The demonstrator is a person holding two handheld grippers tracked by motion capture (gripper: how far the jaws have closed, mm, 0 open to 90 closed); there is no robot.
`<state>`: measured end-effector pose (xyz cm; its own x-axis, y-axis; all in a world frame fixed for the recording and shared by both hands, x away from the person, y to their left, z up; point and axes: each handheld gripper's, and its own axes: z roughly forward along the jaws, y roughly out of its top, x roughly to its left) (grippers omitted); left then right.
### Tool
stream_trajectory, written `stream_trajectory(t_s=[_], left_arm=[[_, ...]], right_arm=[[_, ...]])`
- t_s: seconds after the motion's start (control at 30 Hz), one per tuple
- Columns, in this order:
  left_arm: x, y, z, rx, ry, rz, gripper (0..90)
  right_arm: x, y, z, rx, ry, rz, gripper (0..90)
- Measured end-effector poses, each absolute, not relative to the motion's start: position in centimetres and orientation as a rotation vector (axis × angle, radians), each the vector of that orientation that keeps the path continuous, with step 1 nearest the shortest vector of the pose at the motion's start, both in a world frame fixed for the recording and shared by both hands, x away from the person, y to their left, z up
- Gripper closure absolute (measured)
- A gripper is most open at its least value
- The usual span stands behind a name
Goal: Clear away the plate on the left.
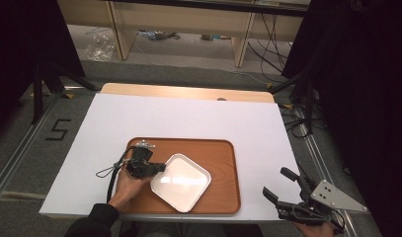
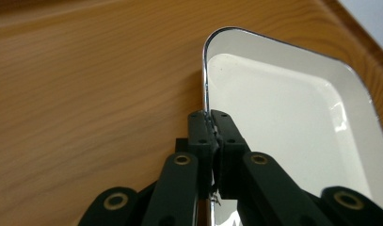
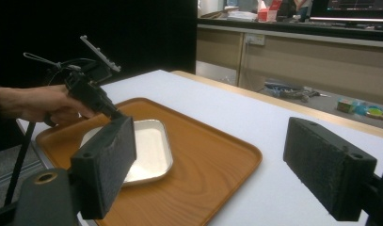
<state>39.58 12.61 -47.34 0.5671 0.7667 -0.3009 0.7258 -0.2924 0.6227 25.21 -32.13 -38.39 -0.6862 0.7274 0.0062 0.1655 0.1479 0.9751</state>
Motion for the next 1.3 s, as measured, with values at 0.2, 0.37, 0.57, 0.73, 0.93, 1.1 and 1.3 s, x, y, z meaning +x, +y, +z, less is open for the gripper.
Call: stream_trajectory(t_s=[0.2,0.37,0.57,0.73,0.93,1.1,1.3], left_arm=[[39.0,12.6,-47.4,2.153,1.147,0.083,84.3],[40.3,14.0,-46.7,2.380,0.811,0.440,83.2],[39.6,14.7,-46.6,2.406,0.820,0.399,82.3],[39.0,15.1,-46.5,2.420,0.822,0.365,80.9],[37.6,15.6,-46.4,2.444,0.835,0.314,78.1],[36.2,15.6,-46.1,2.468,0.820,0.268,75.7],[35.5,14.9,-46.1,2.465,0.832,0.280,73.9]], right_arm=[[25.2,-32.1,-38.4,0.849,1.935,1.573,18.3],[25.2,-32.0,-38.5,0.847,1.930,1.571,18.4],[25.2,-32.1,-38.4,0.848,1.935,1.570,18.4],[25.2,-32.0,-38.5,0.850,1.923,1.573,18.5],[25.2,-32.0,-38.5,0.850,1.923,1.573,18.4],[25.2,-32.0,-38.5,0.845,1.931,1.573,18.5],[25.3,-32.0,-38.5,0.846,1.934,1.570,18.4]])
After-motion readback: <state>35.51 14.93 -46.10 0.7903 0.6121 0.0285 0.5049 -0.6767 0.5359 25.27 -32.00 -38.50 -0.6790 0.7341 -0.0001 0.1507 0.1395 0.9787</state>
